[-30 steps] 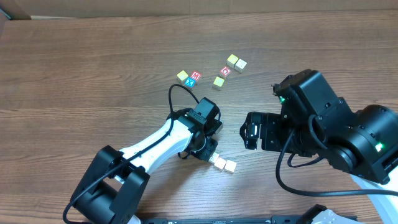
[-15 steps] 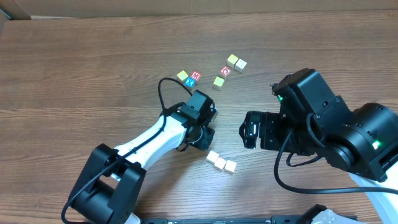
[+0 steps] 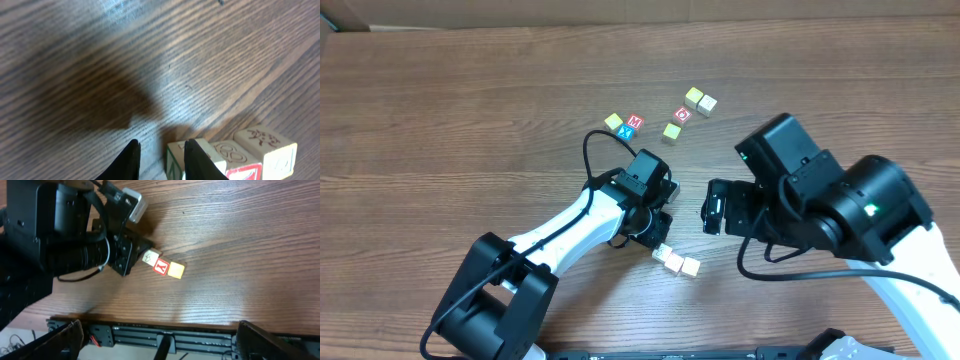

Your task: Flip 3 blocks

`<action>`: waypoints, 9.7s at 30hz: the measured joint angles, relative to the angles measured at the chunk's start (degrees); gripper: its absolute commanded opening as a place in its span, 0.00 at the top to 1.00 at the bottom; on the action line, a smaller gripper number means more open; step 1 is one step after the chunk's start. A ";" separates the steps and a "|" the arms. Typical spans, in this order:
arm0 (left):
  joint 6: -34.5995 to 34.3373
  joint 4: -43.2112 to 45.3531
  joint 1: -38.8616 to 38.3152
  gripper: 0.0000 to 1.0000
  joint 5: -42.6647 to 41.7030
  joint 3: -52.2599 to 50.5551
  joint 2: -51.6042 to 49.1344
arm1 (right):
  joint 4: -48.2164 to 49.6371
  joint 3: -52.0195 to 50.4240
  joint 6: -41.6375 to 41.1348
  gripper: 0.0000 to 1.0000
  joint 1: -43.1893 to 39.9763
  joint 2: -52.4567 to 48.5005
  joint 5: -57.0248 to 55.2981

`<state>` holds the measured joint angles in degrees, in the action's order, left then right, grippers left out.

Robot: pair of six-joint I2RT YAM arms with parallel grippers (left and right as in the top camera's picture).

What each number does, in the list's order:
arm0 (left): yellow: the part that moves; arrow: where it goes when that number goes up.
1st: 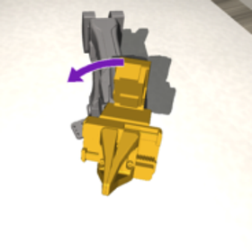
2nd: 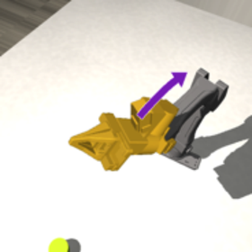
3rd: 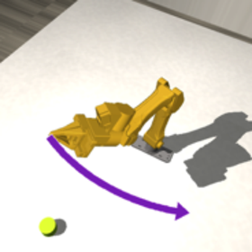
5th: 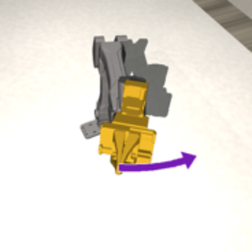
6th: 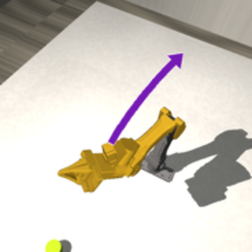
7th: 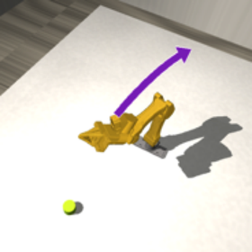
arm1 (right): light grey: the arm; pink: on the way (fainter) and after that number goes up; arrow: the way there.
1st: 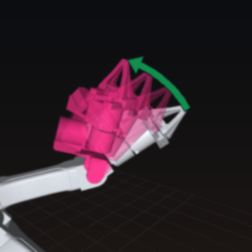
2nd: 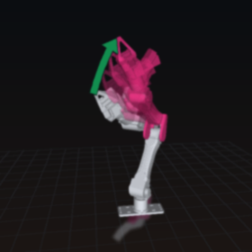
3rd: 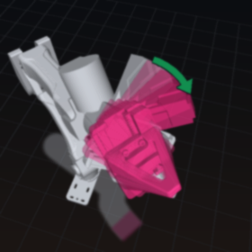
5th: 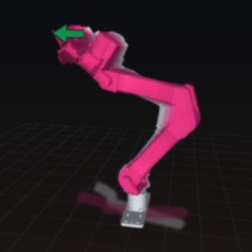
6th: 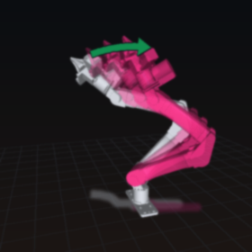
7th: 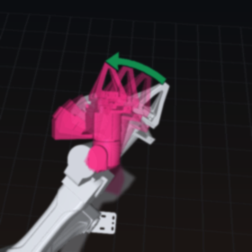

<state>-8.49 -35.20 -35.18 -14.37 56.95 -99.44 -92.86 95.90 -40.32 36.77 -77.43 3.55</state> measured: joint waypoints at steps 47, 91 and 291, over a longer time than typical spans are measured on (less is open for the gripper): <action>-0.35 -7.74 -2.40 0.78 1.57 -0.02 0.00 | 3.74 -5.44 -2.97 0.09 0.02 0.00 -2.95; -0.94 -1.38 -2.54 0.64 -2.16 -0.24 0.00 | 1.75 -5.44 -2.95 0.08 0.02 0.00 -2.93; -3.41 -27.10 18.18 0.68 4.52 11.58 -0.28 | 57.29 -50.42 9.49 0.95 0.39 -11.80 18.62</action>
<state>-11.90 -62.30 -16.99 -9.85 68.53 -99.72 -35.57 45.47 -30.83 37.17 -89.23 22.17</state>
